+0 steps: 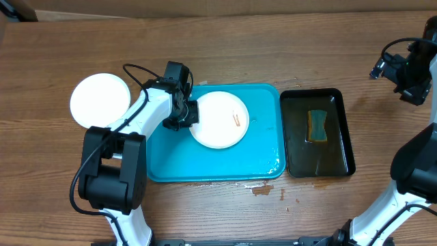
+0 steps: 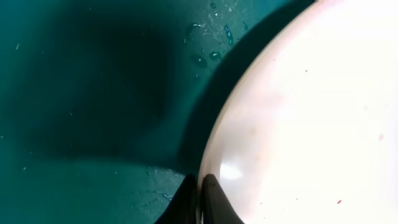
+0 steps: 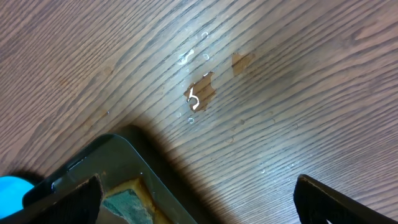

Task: Clean dirty plates on tray and stack at the side
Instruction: 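Grip the white plate's rim and slide it right across the blue tray, then reach the right gripper into the black tray and grasp the sponge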

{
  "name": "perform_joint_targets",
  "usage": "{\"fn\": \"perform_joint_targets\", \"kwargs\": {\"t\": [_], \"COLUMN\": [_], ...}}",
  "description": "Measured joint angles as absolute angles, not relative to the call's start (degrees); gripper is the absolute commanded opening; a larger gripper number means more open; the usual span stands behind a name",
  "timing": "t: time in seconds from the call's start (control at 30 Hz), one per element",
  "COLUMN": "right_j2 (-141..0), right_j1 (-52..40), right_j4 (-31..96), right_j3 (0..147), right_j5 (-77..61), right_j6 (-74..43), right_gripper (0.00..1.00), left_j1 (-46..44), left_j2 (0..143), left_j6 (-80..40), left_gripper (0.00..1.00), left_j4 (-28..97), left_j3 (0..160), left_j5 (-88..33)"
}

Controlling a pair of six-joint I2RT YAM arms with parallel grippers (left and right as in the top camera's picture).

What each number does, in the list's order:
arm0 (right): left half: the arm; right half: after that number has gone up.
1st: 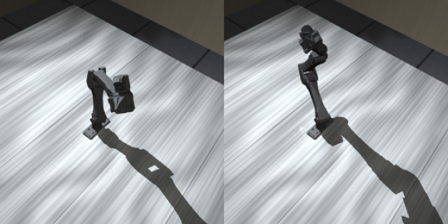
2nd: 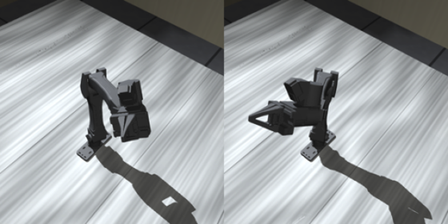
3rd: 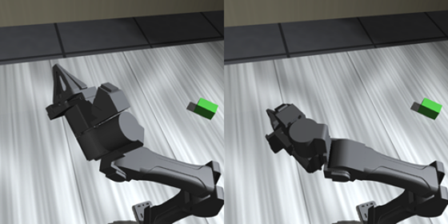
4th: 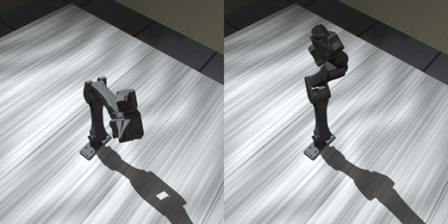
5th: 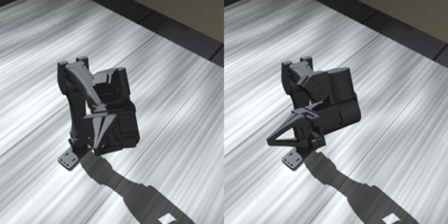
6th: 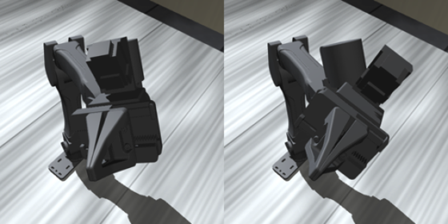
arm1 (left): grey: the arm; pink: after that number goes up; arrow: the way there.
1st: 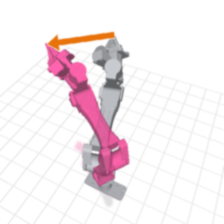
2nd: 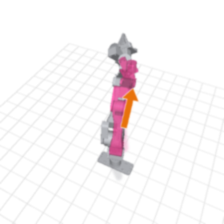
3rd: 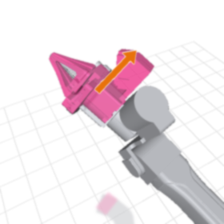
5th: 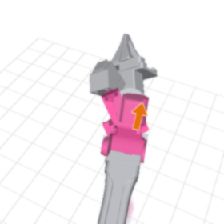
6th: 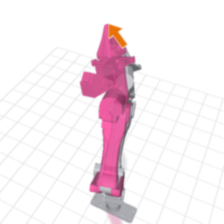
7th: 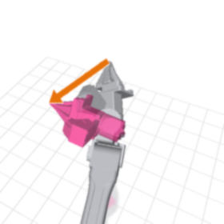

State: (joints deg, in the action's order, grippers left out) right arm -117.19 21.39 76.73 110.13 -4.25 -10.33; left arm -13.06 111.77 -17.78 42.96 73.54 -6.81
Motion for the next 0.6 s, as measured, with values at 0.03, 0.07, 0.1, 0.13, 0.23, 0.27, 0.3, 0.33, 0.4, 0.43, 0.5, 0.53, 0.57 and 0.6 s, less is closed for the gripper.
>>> {"fn": "perform_joint_targets", "kwargs": {"t": [0.03,0.07,0.1,0.13,0.23,0.27,0.3,0.33,0.4,0.43,0.5,0.53,0.57,0.6], "right_j2": [-117.2,-117.2,-117.2,-117.2,-117.2,-117.2,-117.2,-117.2,-117.2,-117.2,-117.2,-117.2,-117.2,-117.2], "right_j1": [21.4,21.4,21.4,21.4,21.4,21.4,21.4,21.4,21.4,21.4,21.4,21.4,21.4,21.4], "right_j4": [76.7,76.7,76.8,76.7,76.7,76.8,76.8,76.7,76.7,76.8,77.6,78.8,80.1,81.2], "right_j3": [110.1,110.1,110.1,110.1,110.1,110.1,110.1,110.1,110.1,110.1,110.1,110.1,110.1,110.1], "right_j5": [-4.2,-4.3,-4.3,-4.3,-4.2,-4.3,-4.2,-4.2,-4.3,-4.3,-5.6,-7.3,-9.3,-10.9], "right_j6": [-10.3,-10.3,-10.3,-10.3,-10.3,-10.3,-10.3,-10.3,-10.3,-10.3,-10.4,-10.4,-10.1,-9.9], "right_gripper": [1.0,1.0,1.0,1.0,1.0,1.0,1.0,1.0,1.0,1.0,1.0,1.0,0.96,0.82], "left_j1": [-13.1,-13.1,-13.1,-13.1,-13.1,-13.1,-13.1,-13.1,-13.1,-13.1,-13.1,-13.1,-13.1,-13.1], "left_j2": [111.8,111.8,111.8,111.8,111.7,111.7,111.7,111.7,111.7,111.7,111.7,111.7,111.7,111.7], "left_j6": [-17.8,-17.8,-17.8,-17.8,-17.8,-17.8,-17.8,-17.8,-17.8,-17.8,-17.8,-17.8,-17.8,-17.8], "left_gripper": [0.04,0.04,0.04,0.05,0.06,0.05,0.06,0.06,0.06,0.06,0.06,0.05,0.05,0.04], "left_j4": [43.2,43.3,43.3,43.3,43.2,43.2,43.2,43.2,43.2,43.2,43.2,43.2,43.2,43.2], "left_j3": [73.6,73.6,73.6,73.6,73.6,73.6,73.6,73.6,73.6,73.6,73.6,73.6,73.6,73.6], "left_j5": [-6.8,-6.7,-6.5,-6.2,-5.2,-5.0,-4.7,-4.4,-4.2,-4.1,-4.0,-4.0,-4.0,-4.0]}}
